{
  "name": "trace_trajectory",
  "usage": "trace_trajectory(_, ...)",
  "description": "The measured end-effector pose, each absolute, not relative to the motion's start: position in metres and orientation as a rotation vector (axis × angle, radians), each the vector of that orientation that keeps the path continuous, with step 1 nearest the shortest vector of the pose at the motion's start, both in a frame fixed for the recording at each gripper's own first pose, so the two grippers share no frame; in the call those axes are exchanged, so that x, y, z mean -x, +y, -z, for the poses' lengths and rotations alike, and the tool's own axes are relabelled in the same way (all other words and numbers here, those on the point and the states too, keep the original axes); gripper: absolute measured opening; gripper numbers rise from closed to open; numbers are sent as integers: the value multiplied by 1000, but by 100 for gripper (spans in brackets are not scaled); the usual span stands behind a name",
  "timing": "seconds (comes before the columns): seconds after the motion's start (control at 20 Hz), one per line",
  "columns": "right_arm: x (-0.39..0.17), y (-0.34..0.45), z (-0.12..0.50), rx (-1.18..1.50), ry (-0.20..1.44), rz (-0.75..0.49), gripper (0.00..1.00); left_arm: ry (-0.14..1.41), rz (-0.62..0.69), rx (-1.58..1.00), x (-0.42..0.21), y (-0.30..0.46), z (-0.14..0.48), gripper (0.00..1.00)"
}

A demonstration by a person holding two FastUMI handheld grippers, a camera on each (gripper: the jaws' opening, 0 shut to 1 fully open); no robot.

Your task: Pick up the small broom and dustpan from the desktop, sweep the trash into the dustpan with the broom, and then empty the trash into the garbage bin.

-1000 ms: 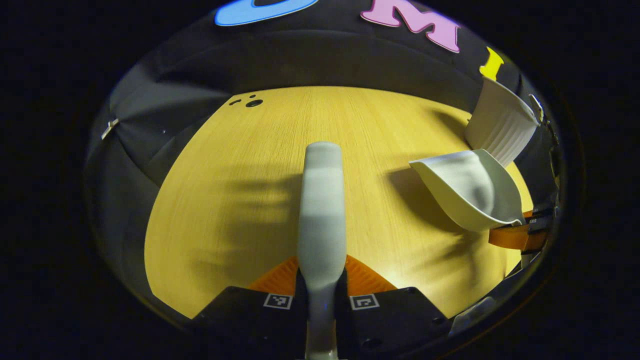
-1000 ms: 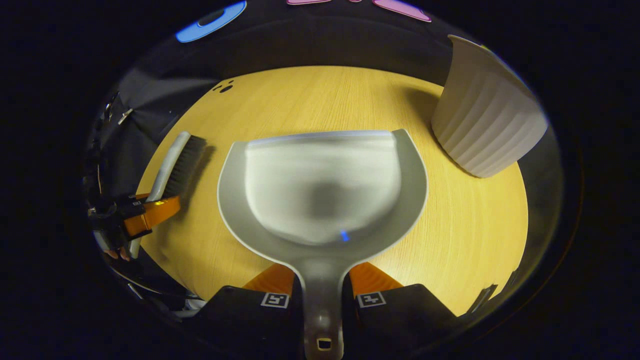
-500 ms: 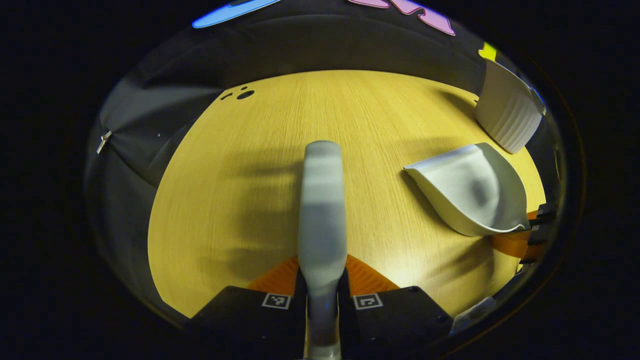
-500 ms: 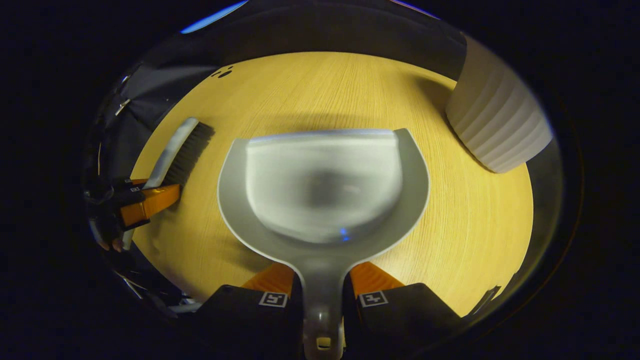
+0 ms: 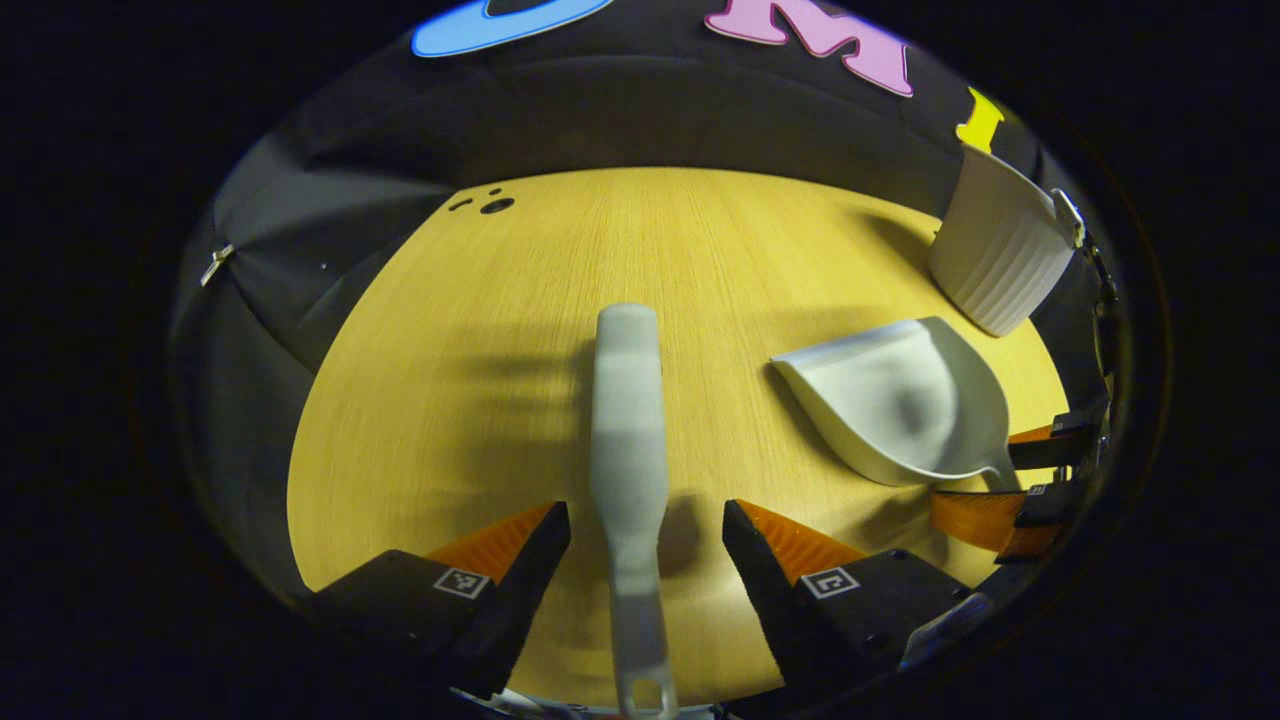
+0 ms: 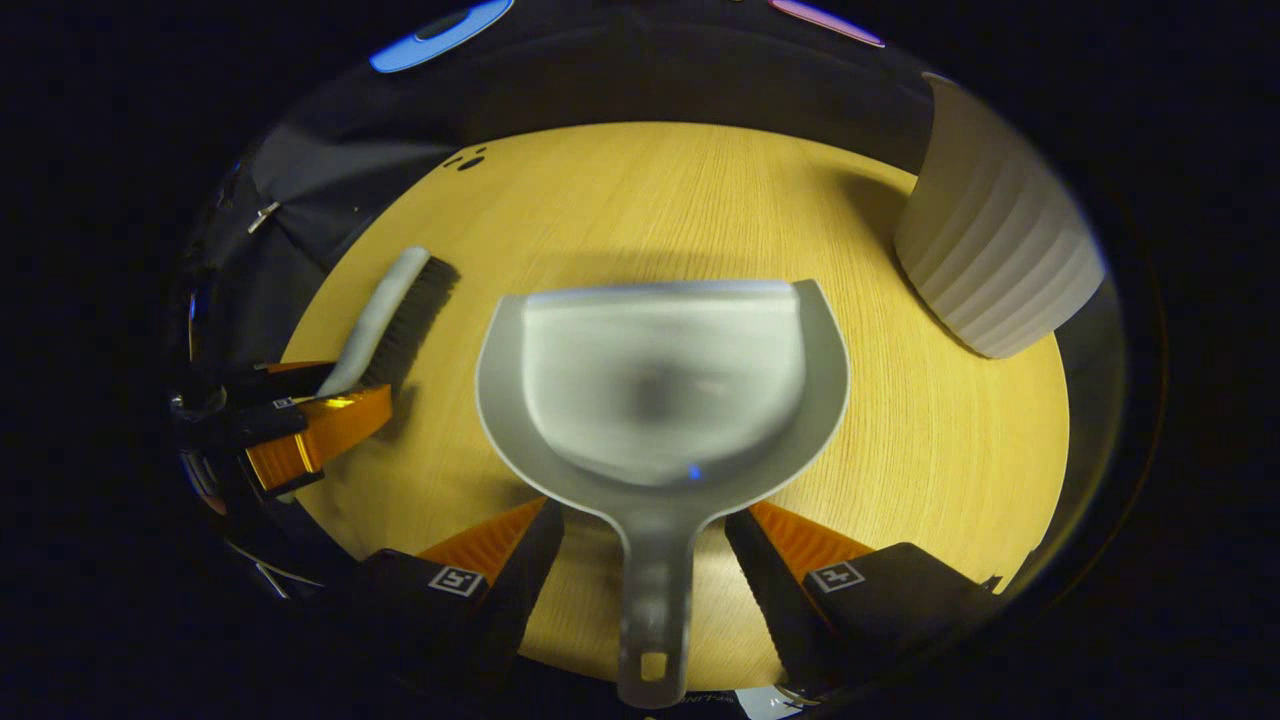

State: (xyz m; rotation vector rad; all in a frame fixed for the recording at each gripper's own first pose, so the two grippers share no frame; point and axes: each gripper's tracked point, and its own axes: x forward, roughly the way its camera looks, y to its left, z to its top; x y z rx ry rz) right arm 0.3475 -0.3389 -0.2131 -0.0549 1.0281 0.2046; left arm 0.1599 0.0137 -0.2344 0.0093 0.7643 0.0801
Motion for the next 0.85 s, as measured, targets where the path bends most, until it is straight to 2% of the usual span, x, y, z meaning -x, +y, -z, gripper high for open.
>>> trace_trajectory(0.15,-345,-345,179,98,939,-199,99,644,-102,16,-142,14,194,96)
trace_trajectory(0.55,-336,-331,51,56,528,-214,100,220,-158,-1,-74,8,62,97)
trace_trajectory(0.85,-308,-321,-20,30,303,-249,99,60,-147,-56,-23,-20,11,97)
